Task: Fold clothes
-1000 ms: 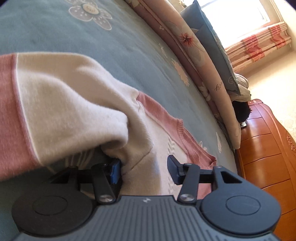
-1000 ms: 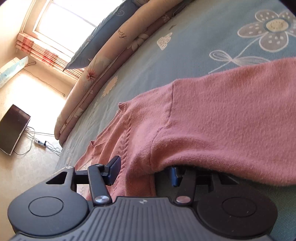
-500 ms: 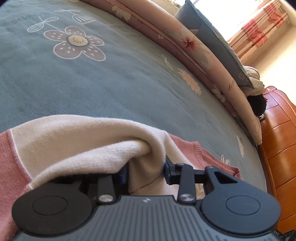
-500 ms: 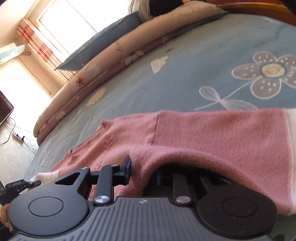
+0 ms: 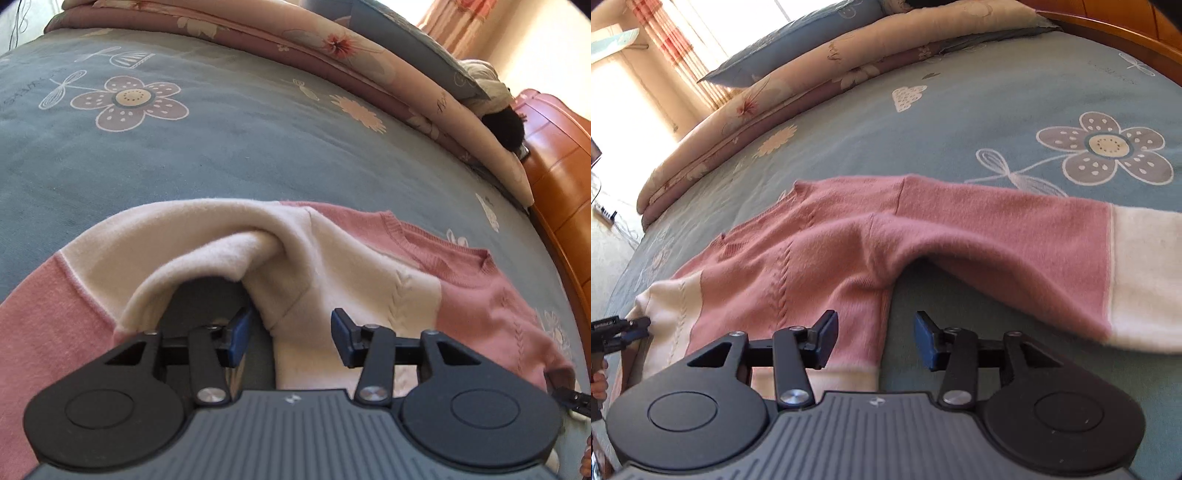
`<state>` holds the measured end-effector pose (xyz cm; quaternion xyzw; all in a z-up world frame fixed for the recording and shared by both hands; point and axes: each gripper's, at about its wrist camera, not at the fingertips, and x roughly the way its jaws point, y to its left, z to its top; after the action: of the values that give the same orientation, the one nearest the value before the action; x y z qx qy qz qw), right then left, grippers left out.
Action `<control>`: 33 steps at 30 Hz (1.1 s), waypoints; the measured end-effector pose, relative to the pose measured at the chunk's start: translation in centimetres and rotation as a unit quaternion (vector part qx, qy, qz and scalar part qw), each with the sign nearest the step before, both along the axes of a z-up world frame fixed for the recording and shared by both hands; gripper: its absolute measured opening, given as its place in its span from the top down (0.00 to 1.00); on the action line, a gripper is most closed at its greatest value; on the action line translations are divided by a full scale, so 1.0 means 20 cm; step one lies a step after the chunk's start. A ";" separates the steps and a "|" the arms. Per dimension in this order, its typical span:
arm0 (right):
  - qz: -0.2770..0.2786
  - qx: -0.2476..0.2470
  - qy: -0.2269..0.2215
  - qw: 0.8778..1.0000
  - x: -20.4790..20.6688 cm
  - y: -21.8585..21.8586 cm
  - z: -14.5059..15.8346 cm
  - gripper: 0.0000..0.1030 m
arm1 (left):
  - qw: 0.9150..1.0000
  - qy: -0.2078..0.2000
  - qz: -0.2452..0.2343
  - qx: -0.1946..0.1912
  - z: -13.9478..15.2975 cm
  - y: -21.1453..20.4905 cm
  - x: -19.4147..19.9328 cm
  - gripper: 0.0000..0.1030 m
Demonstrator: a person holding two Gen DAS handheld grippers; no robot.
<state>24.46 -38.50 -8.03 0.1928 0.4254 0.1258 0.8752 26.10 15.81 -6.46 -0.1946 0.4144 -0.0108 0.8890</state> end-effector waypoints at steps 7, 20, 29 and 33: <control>0.007 0.028 0.068 0.997 -0.30 -0.02 -0.08 0.51 | 0.994 -0.010 -0.098 0.037 0.12 -0.22 -0.37 0.50; -0.041 -0.037 0.033 0.998 -0.44 -0.04 -0.01 0.78 | 0.965 0.064 -0.188 0.173 -0.06 -0.54 -0.67 0.44; 0.121 -0.085 -0.026 0.989 -0.63 0.42 0.18 0.71 | 0.934 0.014 -0.301 0.190 0.04 -0.86 -0.84 0.42; 0.131 -0.099 -0.020 0.986 -0.68 0.44 0.16 0.71 | 0.922 0.011 -0.329 0.204 0.01 -0.94 -0.93 0.41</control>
<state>10.94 -29.64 -4.91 0.0447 0.4397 0.2006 0.8743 7.55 -3.03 -6.25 0.1383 0.4581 -0.2156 0.8512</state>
